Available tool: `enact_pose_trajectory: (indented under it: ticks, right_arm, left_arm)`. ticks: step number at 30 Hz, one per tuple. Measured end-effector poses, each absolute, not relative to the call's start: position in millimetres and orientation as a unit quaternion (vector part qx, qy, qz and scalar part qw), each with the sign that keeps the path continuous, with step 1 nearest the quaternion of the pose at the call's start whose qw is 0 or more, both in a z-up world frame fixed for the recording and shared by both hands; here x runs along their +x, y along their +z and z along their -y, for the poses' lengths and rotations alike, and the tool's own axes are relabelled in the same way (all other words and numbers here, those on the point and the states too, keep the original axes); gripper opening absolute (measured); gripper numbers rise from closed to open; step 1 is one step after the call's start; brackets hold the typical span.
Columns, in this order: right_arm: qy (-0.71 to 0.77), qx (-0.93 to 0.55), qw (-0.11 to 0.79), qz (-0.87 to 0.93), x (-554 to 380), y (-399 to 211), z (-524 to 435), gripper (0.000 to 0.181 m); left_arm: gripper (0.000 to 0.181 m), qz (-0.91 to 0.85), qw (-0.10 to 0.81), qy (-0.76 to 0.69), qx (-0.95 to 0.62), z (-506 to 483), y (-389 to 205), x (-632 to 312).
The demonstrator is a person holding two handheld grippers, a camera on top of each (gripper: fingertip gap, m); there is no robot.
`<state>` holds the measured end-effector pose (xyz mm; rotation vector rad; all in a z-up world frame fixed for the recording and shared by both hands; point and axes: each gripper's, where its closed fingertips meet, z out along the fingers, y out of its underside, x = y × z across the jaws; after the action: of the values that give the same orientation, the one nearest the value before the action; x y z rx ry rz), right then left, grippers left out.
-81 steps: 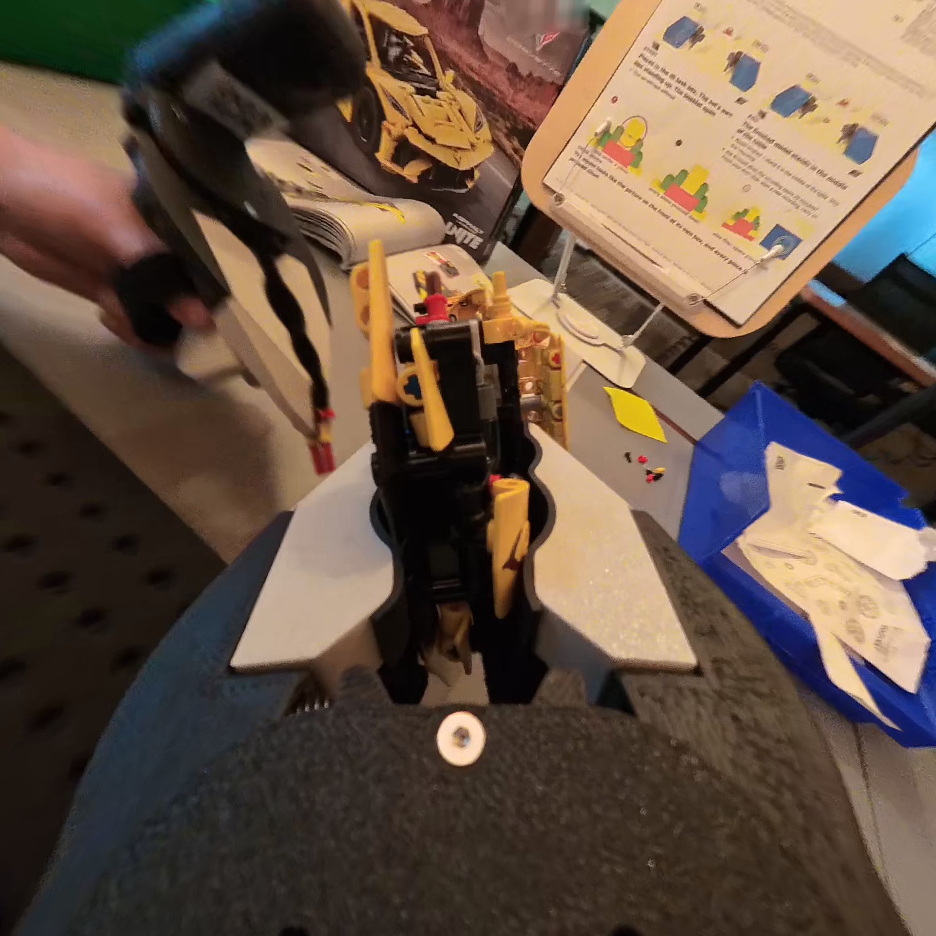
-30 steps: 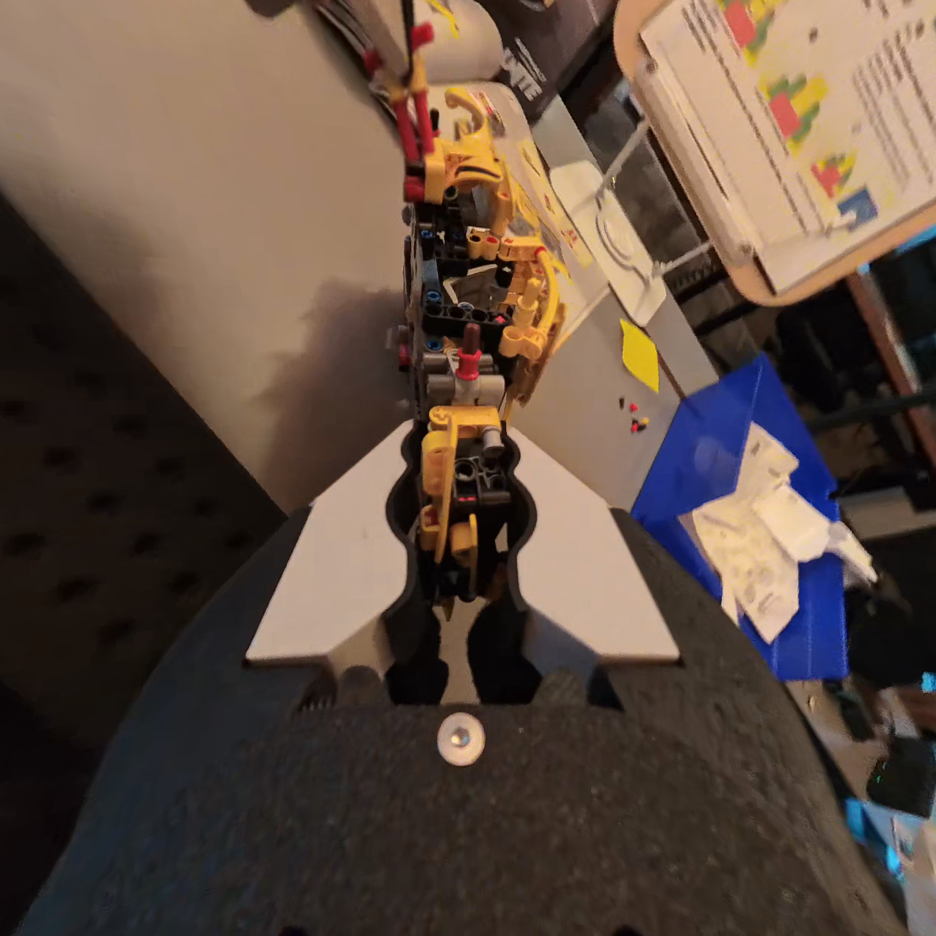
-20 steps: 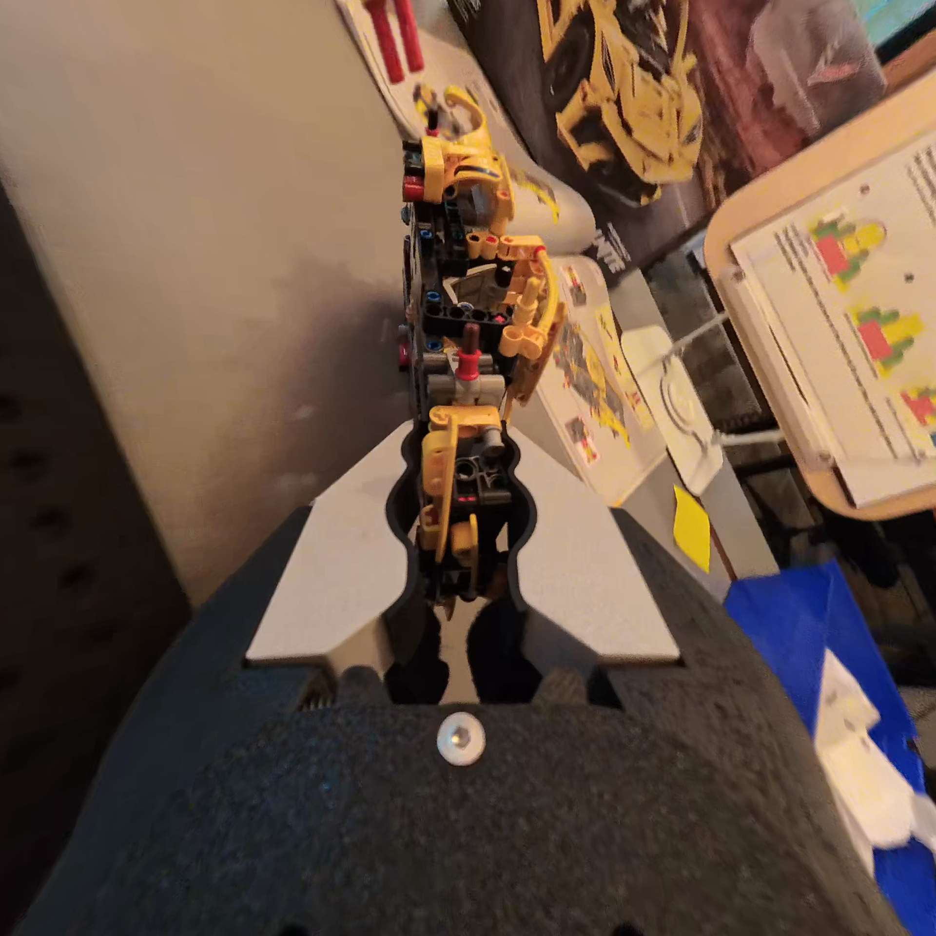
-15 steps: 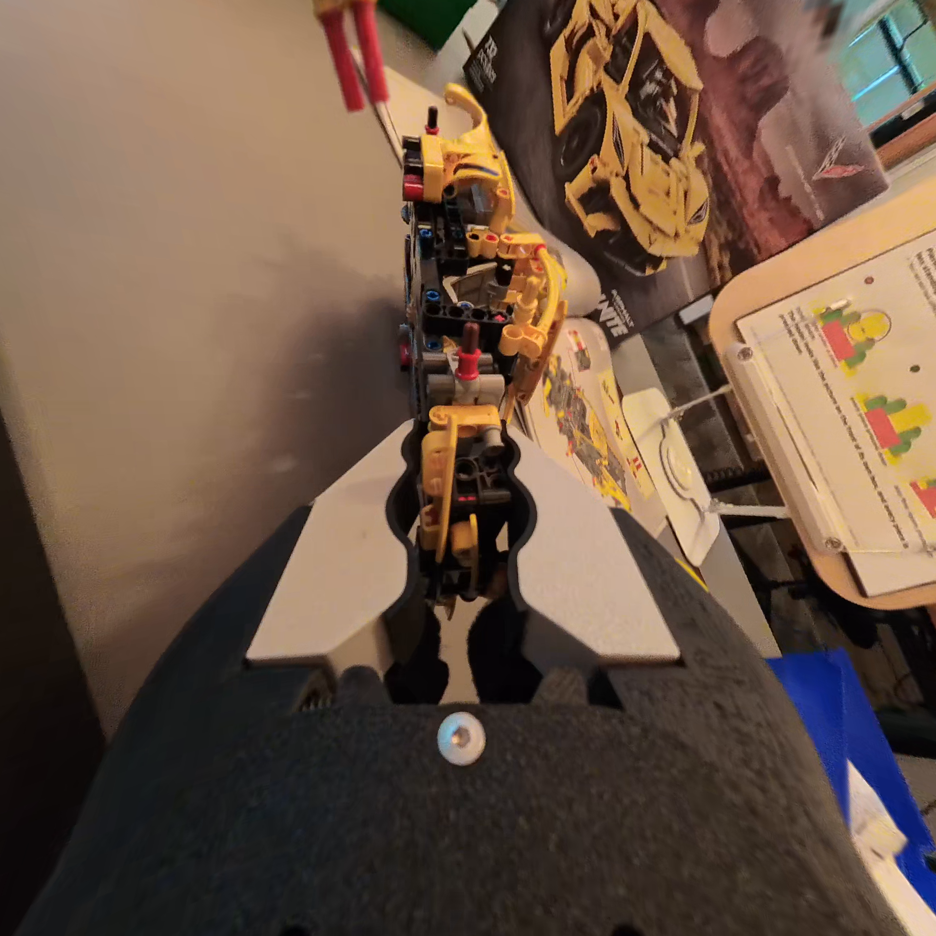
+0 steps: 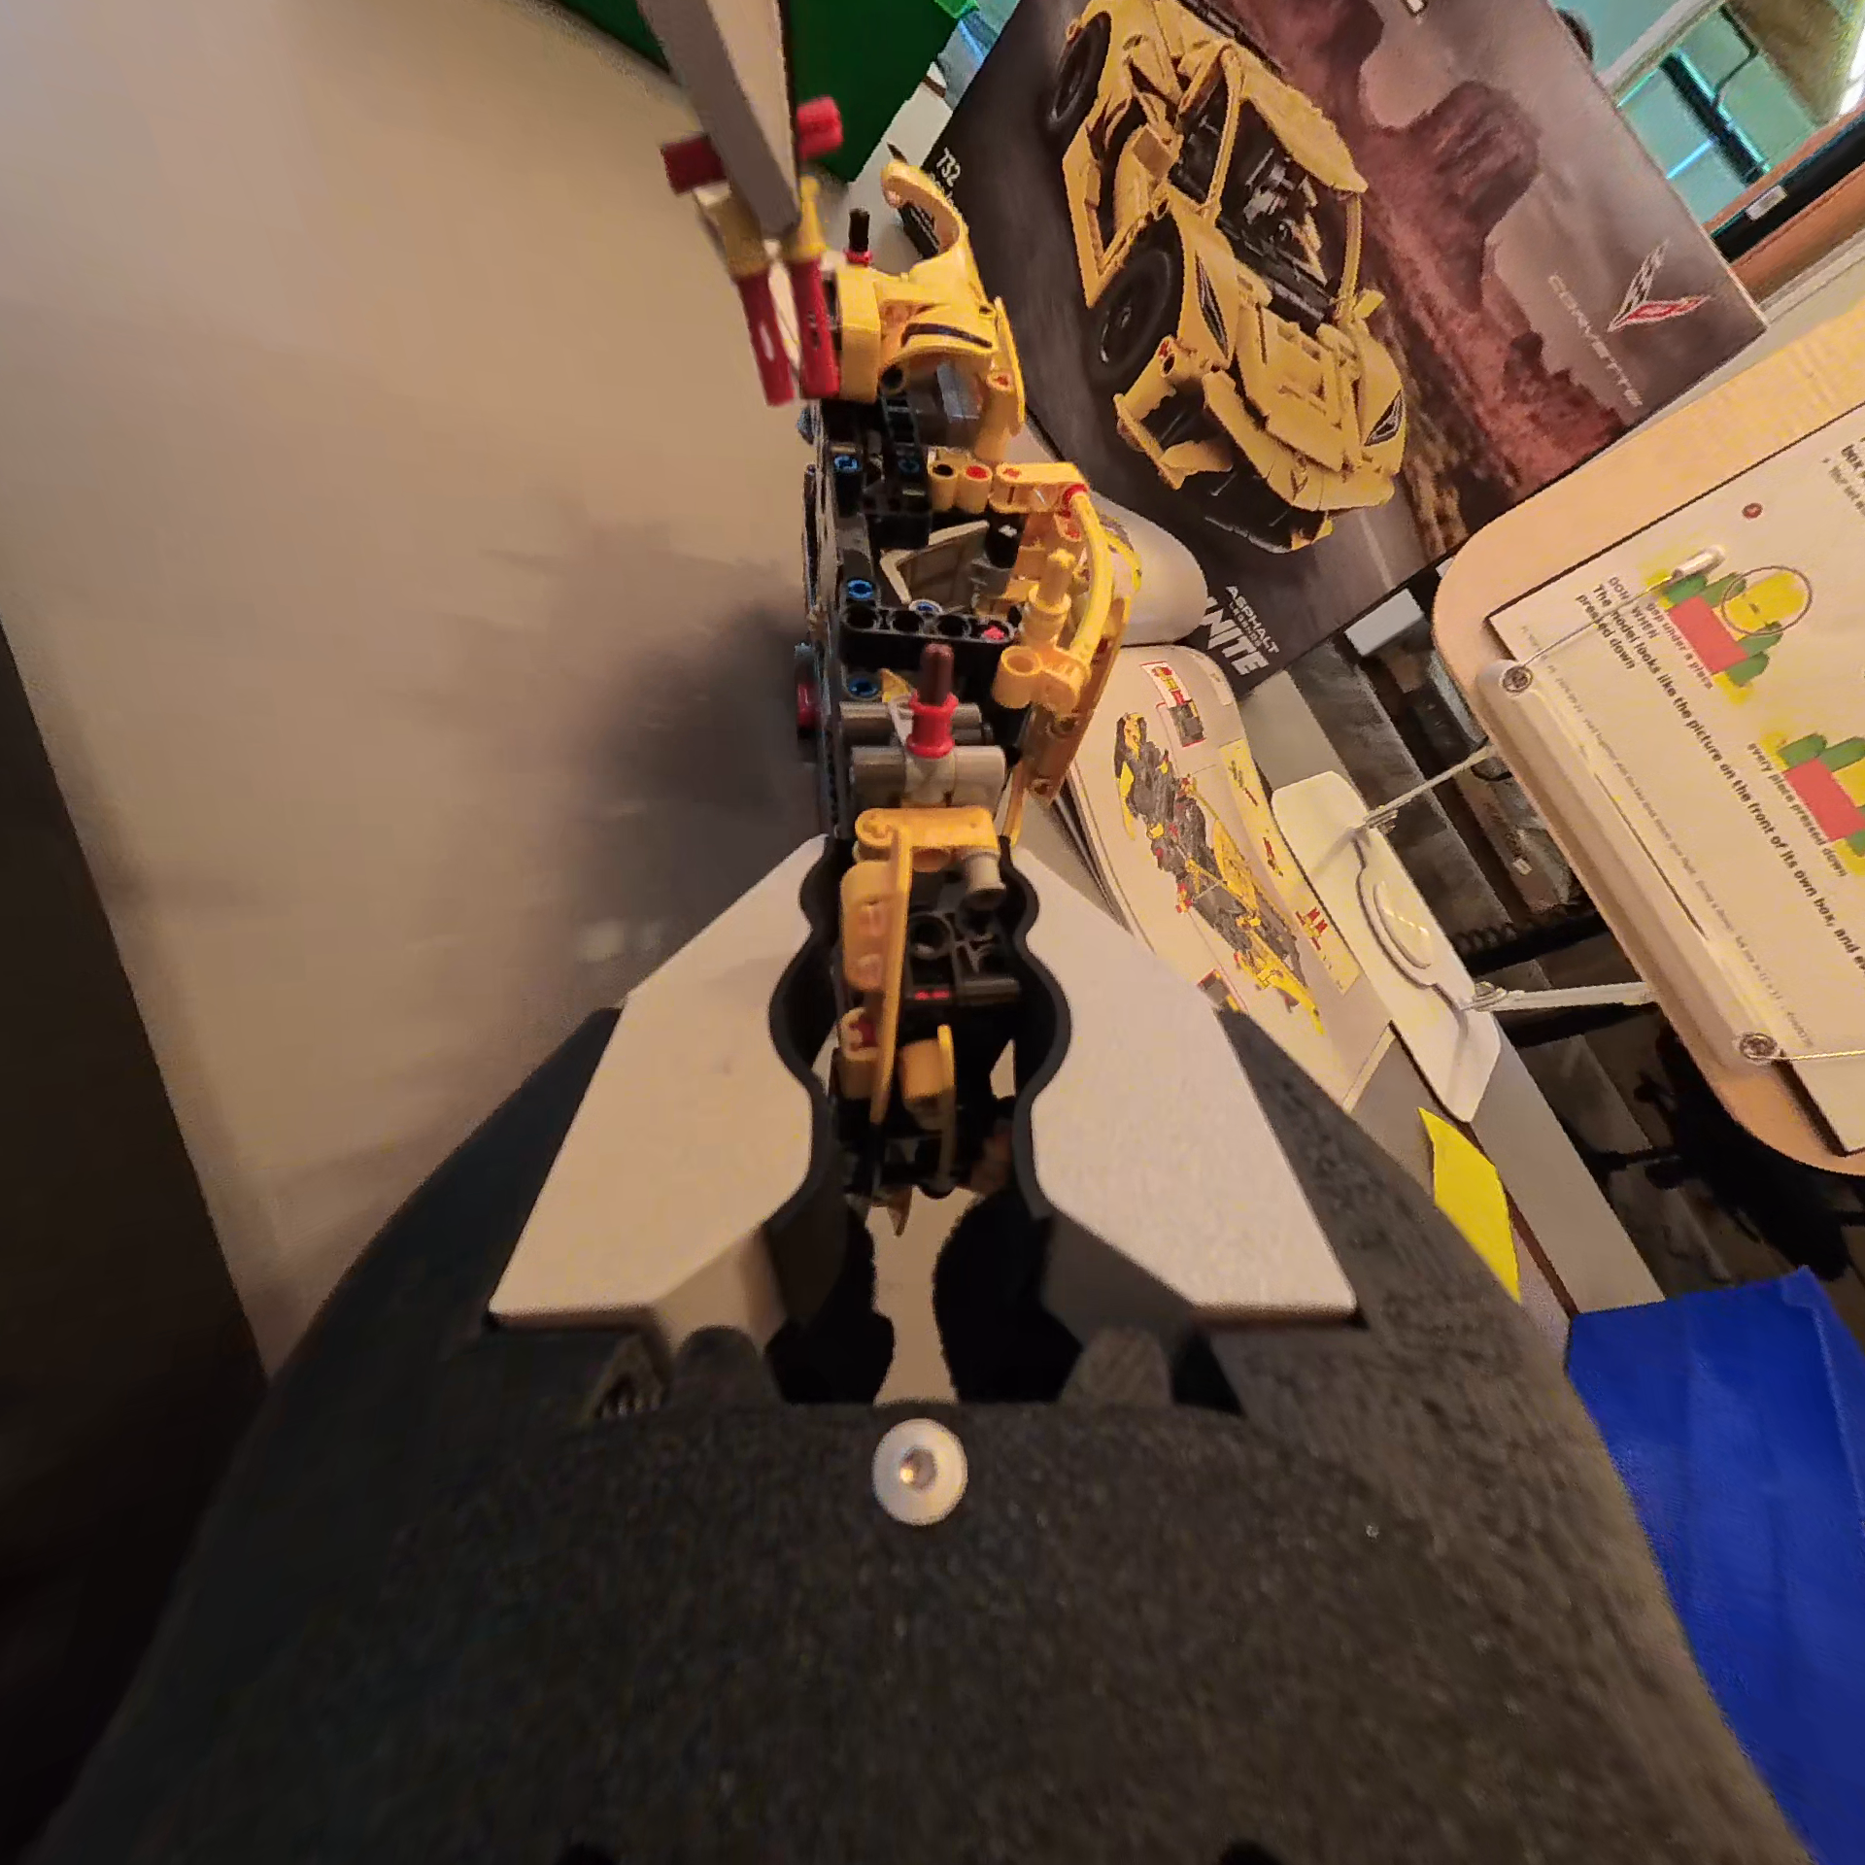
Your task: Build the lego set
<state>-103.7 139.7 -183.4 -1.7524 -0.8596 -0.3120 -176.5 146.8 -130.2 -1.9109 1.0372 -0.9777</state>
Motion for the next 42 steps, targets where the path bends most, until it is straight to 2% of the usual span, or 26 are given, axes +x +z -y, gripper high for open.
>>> enact_pose_trajectory:
  ticks: [21, 38, 42]
  right_arm:
    - [-0.156, -0.726, 0.551, 0.381, -107.1, -183.1, -138.1, 0.027]
    - [-0.177, -0.723, 0.543, 0.39, -109.6, -182.8, -135.5, 0.026]
    - [-0.175, -0.723, 0.543, 0.389, -108.8, -183.5, -135.6, 0.026]
  left_arm:
    - [0.007, -0.406, 0.301, -0.357, -0.785, -140.4, -144.8, -148.2]
    - [0.007, -0.437, 0.339, -0.289, -0.781, -136.6, -148.1, -149.1]
    - [0.007, -0.464, 0.372, -0.24, -0.767, -136.0, -149.1, -148.2]
